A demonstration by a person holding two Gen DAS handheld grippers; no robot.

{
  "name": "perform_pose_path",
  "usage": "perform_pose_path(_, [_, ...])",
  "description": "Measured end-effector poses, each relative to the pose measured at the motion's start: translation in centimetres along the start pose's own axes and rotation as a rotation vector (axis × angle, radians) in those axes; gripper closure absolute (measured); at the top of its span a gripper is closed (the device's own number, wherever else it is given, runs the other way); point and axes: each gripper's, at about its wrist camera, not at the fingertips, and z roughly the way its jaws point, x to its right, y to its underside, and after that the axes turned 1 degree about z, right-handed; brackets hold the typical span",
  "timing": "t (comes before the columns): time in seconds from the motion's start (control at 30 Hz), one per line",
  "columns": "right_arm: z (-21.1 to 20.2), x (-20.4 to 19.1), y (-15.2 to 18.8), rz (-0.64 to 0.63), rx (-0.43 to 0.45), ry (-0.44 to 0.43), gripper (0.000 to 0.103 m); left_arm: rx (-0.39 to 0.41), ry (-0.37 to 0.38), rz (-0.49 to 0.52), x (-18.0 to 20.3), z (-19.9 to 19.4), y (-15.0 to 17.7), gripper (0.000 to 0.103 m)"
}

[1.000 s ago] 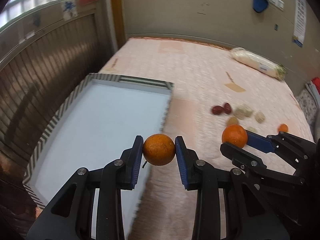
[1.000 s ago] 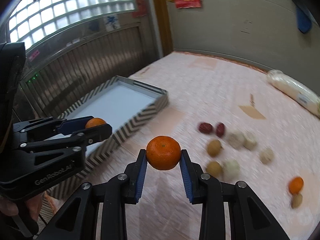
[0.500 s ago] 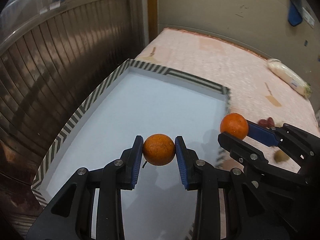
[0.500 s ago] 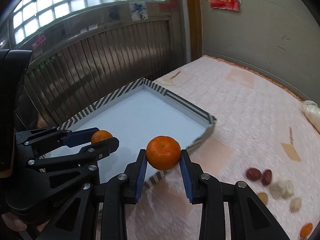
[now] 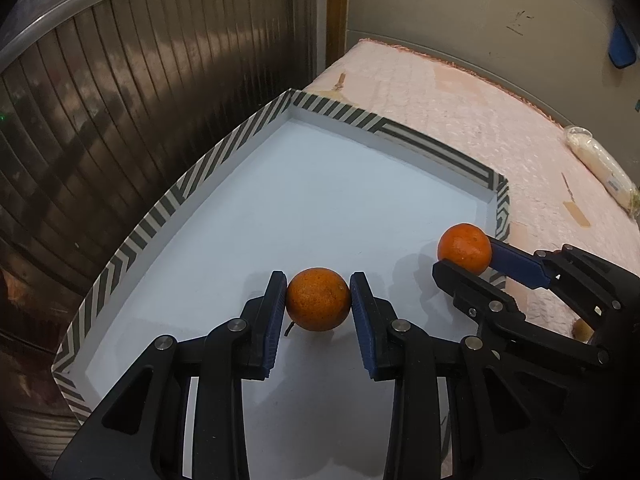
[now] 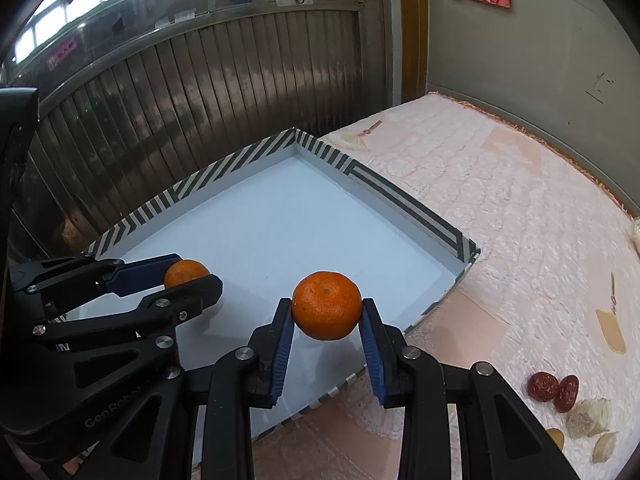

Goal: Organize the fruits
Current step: 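Carry both held oranges over the white striped tray and lower them, then open both tools to drop the oranges in the tray and withdraw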

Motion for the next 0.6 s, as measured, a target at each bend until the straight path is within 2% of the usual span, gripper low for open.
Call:
perform_pose_path(0.3, [1.4,-0.8,-0.3,-0.044,-0.048,0.007,0.068,-0.058,0.002,-0.056,-1.3,1.0,0.2,0.071])
perform_pose_path(0.43, [1.6,-0.9,-0.4,-0.052,-0.058,0.007,0.066,-0.052,-0.004,-0.058,-1.4,0.7,0.3,0.069])
perform_pose_path(0.6, [-0.1,-0.6,-0.3,-0.022,-0.027,0.01,0.064,0.009,-0.028,-0.05,-1.4,-1.1,0.5,0.05])
